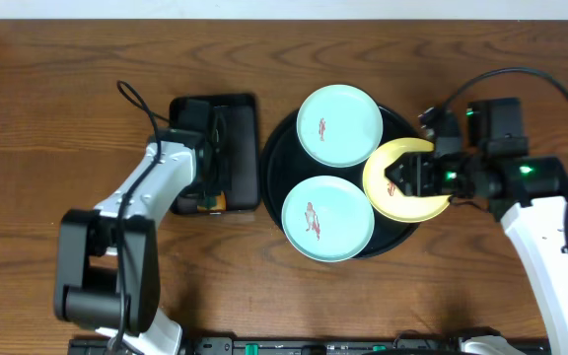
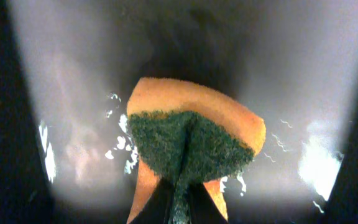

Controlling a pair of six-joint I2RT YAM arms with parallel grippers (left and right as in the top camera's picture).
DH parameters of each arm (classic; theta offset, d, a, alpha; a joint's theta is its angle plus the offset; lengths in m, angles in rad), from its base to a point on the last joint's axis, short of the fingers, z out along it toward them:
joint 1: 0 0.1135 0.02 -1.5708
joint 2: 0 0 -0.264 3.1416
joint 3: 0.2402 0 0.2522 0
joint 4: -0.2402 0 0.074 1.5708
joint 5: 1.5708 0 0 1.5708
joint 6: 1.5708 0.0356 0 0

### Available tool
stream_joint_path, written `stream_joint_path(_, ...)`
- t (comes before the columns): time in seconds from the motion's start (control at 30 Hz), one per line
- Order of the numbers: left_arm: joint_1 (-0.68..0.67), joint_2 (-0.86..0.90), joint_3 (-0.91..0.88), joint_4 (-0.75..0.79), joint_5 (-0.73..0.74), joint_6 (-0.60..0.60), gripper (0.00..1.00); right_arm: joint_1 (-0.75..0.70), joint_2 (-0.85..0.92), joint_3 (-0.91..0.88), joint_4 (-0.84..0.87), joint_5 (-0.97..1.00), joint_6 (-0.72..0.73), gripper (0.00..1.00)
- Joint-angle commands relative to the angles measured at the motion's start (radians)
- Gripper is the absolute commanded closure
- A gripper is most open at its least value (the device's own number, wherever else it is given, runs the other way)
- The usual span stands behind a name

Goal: Clean dirty plates on tray and stack at the side

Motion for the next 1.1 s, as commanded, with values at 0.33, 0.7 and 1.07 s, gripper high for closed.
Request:
stream_joint_path(0.33,-0.021,-0.364,0.144,-0.149,0.254,-0.060,0.93,0.115,0.273,0.016,-0.156,0.148,0.037,0.56)
stream_joint_path(0.7,-0.234,-0.349,0.144,-0.177,0.257,-0.121,0.92,0.183,0.526,0.016,-0.084,0.197,0.075,0.61)
stream_joint_path(1.07,-0.302,-0.212,0.144,-0.136,0.267,-0.286,0.93,0.199,0.618,0.016,0.036,0.212,0.131,0.89)
